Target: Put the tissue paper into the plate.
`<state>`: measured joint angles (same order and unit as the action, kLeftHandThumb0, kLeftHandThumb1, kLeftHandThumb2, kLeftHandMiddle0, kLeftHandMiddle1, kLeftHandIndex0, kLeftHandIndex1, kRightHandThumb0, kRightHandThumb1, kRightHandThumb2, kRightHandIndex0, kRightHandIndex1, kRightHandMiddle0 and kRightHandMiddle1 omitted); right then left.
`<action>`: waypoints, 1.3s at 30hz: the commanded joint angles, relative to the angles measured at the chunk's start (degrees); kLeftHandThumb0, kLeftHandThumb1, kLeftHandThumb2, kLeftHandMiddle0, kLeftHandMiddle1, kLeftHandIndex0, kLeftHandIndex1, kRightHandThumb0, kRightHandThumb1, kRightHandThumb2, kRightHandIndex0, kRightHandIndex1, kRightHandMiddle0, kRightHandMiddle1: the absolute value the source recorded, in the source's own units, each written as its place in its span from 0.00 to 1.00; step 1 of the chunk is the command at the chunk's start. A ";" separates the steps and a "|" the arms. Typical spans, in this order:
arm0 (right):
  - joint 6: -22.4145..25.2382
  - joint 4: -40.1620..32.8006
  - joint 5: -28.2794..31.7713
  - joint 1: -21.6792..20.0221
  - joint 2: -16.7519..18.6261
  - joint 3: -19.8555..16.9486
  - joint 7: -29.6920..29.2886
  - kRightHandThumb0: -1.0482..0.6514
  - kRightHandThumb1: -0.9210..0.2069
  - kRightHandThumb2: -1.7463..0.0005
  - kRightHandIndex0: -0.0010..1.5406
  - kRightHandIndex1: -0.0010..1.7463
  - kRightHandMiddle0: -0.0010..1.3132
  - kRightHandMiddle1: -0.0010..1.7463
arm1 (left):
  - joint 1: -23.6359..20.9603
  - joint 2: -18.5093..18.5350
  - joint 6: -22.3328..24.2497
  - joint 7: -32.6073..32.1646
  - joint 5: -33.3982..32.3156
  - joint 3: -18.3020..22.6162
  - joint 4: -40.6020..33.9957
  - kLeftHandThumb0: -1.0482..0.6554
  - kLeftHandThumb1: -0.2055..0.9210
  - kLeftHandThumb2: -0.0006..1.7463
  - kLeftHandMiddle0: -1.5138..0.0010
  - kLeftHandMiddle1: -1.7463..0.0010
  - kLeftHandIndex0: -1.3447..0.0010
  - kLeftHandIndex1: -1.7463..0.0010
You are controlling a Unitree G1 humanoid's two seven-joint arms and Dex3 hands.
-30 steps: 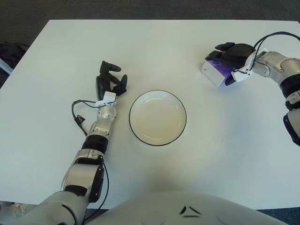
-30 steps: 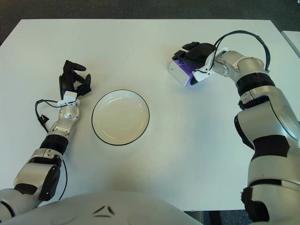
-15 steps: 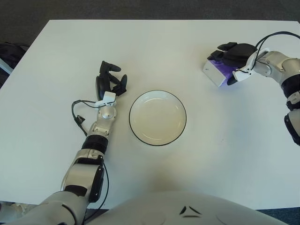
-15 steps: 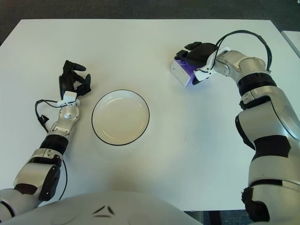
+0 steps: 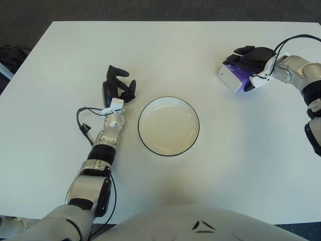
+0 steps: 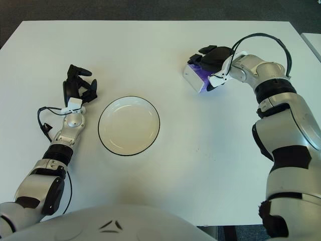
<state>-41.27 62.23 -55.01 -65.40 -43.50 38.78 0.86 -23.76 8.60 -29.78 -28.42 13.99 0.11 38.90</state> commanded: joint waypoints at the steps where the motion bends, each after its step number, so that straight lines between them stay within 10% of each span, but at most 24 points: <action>1: 0.55 0.80 -0.66 2.02 -0.60 0.54 -0.23 0.24 0.31 0.67 0.11 0.01 0.00 0.31 | 9.87 -2.05 1.07 -0.67 0.90 -0.91 7.15 0.38 0.76 0.49 0.41 0.00 0.70 0.03; 39: 6.59 9.69 -0.27 10.77 7.17 2.65 -11.40 0.28 0.37 0.62 0.16 0.02 0.00 0.35 | 10.52 -1.34 0.32 -1.32 0.70 -0.36 7.14 0.38 0.76 0.49 0.47 0.00 0.70 0.03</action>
<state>-36.81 68.77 -53.50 -60.92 -39.47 38.93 -9.85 -23.69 8.84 -29.78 -28.80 13.96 0.17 39.20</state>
